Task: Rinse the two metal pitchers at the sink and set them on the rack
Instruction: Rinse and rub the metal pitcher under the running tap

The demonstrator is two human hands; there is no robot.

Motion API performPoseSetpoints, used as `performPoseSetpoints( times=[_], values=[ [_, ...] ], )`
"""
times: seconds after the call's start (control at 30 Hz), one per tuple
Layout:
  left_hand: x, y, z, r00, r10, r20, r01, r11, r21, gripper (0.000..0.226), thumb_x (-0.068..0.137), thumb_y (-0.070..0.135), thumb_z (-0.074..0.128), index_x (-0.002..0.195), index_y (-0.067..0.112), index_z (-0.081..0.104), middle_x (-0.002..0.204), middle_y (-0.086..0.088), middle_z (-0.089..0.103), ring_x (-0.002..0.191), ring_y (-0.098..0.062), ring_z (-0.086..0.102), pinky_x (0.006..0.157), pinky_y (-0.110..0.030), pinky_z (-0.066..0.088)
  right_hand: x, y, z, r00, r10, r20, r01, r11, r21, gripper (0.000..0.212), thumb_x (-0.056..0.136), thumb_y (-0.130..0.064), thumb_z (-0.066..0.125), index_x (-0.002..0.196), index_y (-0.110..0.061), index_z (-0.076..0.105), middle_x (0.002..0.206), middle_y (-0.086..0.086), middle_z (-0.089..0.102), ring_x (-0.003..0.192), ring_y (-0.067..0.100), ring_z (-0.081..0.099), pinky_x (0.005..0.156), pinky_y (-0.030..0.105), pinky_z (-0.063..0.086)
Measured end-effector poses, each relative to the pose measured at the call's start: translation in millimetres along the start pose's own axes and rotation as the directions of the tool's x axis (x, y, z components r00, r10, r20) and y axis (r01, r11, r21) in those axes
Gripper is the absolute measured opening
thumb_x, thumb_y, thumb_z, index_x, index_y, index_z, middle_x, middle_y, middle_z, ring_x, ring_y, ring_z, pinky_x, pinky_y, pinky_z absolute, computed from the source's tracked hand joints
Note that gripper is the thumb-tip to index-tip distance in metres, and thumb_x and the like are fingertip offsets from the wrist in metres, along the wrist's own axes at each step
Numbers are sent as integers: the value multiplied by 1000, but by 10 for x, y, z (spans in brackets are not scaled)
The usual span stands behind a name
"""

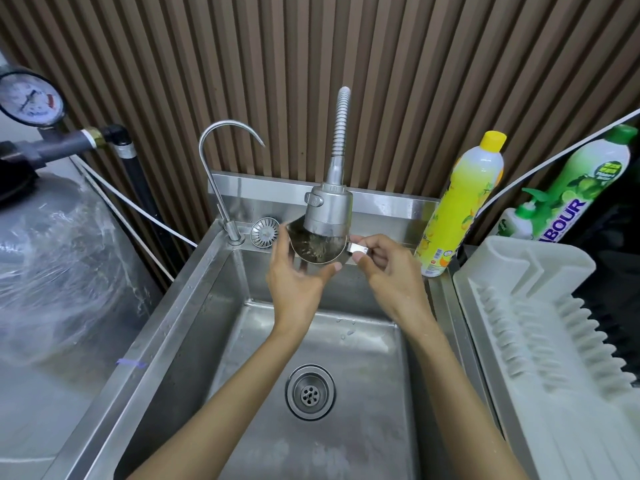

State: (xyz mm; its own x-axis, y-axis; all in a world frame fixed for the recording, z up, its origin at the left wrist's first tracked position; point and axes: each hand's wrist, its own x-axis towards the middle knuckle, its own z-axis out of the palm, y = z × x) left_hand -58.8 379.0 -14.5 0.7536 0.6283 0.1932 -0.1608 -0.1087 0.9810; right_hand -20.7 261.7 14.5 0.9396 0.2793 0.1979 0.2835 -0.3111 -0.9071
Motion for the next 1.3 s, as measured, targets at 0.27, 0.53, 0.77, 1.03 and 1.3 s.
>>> performPoseSetpoints(
  times=[0.27,0.53,0.77,1.03,1.3],
  values=[
    [-76,92,-159,974,222,-35,-183,874,449,96,52,33,89,137,16,48,111,2,37,108,-5,31,93,-6,26,-55,171,192,974,191,124,-226,874,429,10,91,-9,56,84,-5,61,76,5,69,72,10,67,72,22,57],
    [-94,30,-142,992,-121,40,95,911,401,55,61,53,79,100,16,65,94,-2,52,87,-14,54,71,-14,38,-22,-17,-9,987,145,-73,-155,976,-154,17,84,-26,64,76,-12,68,74,10,73,75,29,70,74,46,56],
    [-61,-100,-15,954,-228,197,194,965,177,51,58,36,86,102,21,66,100,2,73,99,-10,66,88,-23,49,-33,-283,-181,999,31,-35,-45,848,-528,11,90,-25,59,85,-15,61,85,10,65,84,26,55,66,27,32],
    [19,-20,-9,994,111,-8,-107,974,202,87,56,6,86,133,13,46,119,6,47,107,4,50,99,-16,41,-5,105,-1,978,178,111,-202,942,269,17,89,-6,58,77,-18,57,97,-1,68,86,4,60,73,8,43],
    [-78,60,-145,972,230,-41,-190,881,434,100,48,49,83,133,7,50,104,2,37,102,-13,46,94,-14,38,-51,162,115,969,211,126,-245,879,410,12,89,-11,60,78,-8,63,67,0,71,66,11,68,71,23,55]
  ],
)
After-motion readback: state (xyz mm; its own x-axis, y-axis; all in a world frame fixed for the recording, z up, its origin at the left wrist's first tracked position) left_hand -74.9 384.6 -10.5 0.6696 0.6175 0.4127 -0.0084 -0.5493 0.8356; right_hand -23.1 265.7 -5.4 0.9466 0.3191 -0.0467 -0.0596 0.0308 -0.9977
